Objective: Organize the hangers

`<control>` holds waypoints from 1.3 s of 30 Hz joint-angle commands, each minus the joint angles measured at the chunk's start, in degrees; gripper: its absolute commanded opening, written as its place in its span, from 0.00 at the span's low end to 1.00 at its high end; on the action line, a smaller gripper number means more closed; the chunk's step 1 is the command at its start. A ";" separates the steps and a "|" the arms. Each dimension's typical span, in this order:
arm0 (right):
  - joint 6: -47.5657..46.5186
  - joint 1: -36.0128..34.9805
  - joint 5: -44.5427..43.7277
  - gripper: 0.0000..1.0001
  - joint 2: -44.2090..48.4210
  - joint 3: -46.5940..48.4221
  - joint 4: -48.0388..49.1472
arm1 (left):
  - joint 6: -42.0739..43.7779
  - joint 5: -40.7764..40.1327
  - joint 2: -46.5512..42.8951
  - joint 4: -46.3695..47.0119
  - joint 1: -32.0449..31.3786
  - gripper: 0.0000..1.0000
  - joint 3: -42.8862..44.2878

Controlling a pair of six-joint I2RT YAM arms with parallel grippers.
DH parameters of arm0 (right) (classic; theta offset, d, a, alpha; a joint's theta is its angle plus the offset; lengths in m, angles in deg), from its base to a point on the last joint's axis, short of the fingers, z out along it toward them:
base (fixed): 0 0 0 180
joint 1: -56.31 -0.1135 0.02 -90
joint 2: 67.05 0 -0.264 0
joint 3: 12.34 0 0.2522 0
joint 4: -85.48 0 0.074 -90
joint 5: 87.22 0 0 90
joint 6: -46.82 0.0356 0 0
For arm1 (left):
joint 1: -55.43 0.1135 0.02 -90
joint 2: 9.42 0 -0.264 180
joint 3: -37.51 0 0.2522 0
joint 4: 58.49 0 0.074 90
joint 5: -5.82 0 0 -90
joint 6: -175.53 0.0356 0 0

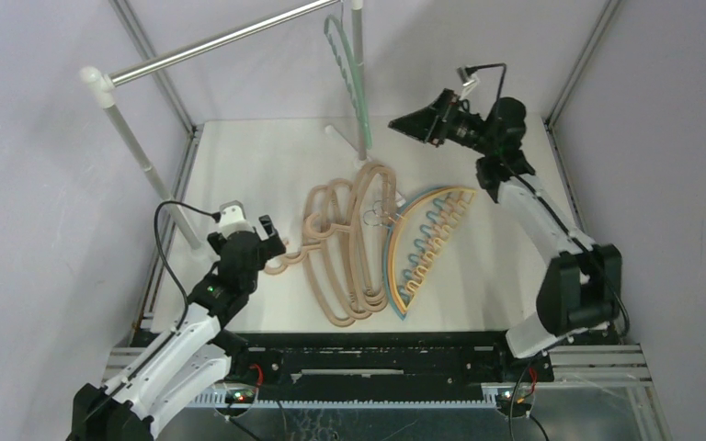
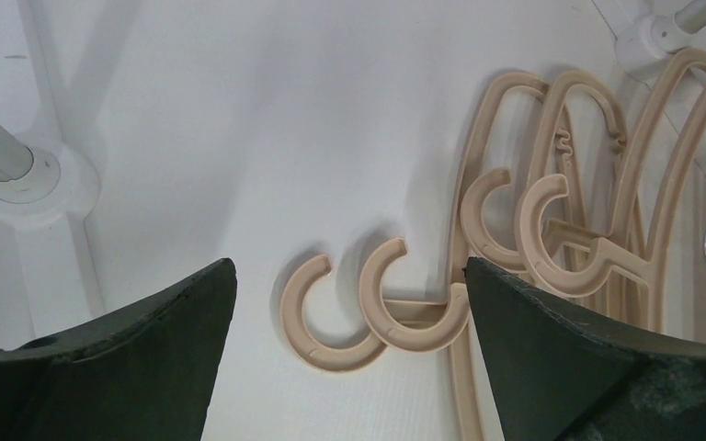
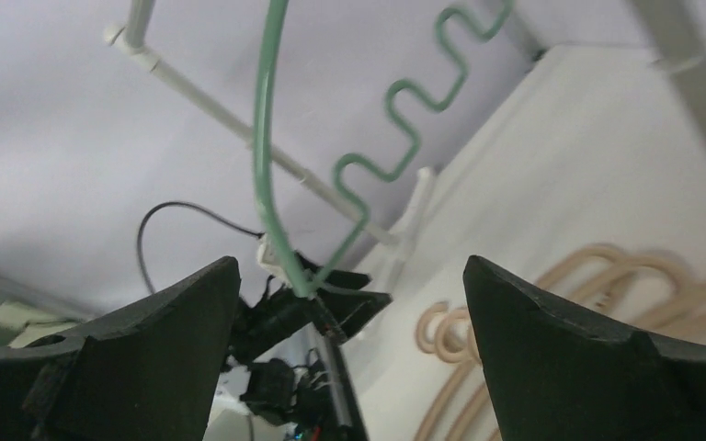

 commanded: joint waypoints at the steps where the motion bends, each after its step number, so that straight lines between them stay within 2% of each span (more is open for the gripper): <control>1: -20.82 0.88 -11.75 1.00 9.70 -0.25 -23.13 | -0.31 0.43 0.75 3.58 -0.22 1.00 -0.88; 4: -32.05 -3.66 -27.83 1.00 14.52 -0.23 -40.75 | -0.52 0.47 1.59 3.99 -0.23 0.99 -0.79; 6: -37.35 -11.87 -42.82 1.00 16.34 -0.85 -51.02 | -0.68 0.40 2.18 4.32 -0.19 0.99 -0.70; 9: -37.05 -20.42 -58.34 1.00 18.30 -8.30 -55.98 | -0.27 0.34 3.22 4.95 -0.24 1.00 -0.57; 10: -35.69 -22.41 -60.12 1.00 19.04 -11.60 -55.70 | -0.11 0.34 3.52 5.12 -0.24 1.00 -0.49; 13: -30.34 -26.13 -62.84 0.97 21.02 -21.94 -52.53 | -0.11 0.76 4.43 5.56 -0.24 1.00 -0.21; 16: -25.49 -28.37 -65.03 0.86 21.89 -28.89 -49.52 | -0.23 1.97 5.01 6.12 -0.22 0.99 -0.17; 21: -24.60 -29.10 -63.58 0.70 15.29 -30.26 -47.79 | -0.47 2.23 5.26 6.15 -0.24 0.99 -0.42; 24: -24.68 -29.02 -59.94 0.55 11.51 -30.16 -44.95 | -0.90 2.27 4.92 6.15 -0.23 0.99 -0.77; 26: -24.09 -28.87 -57.69 0.51 10.03 -30.18 -43.33 | -1.23 2.37 4.66 6.15 -0.24 0.99 -1.03; 32: -22.43 -29.66 -57.16 0.49 11.33 -30.71 -42.99 | -1.04 2.51 4.97 6.11 -0.24 0.99 -1.45; 39: -21.21 -31.73 -57.56 0.54 17.78 -31.64 -44.29 | -1.38 2.15 6.08 6.71 -0.24 0.99 -2.16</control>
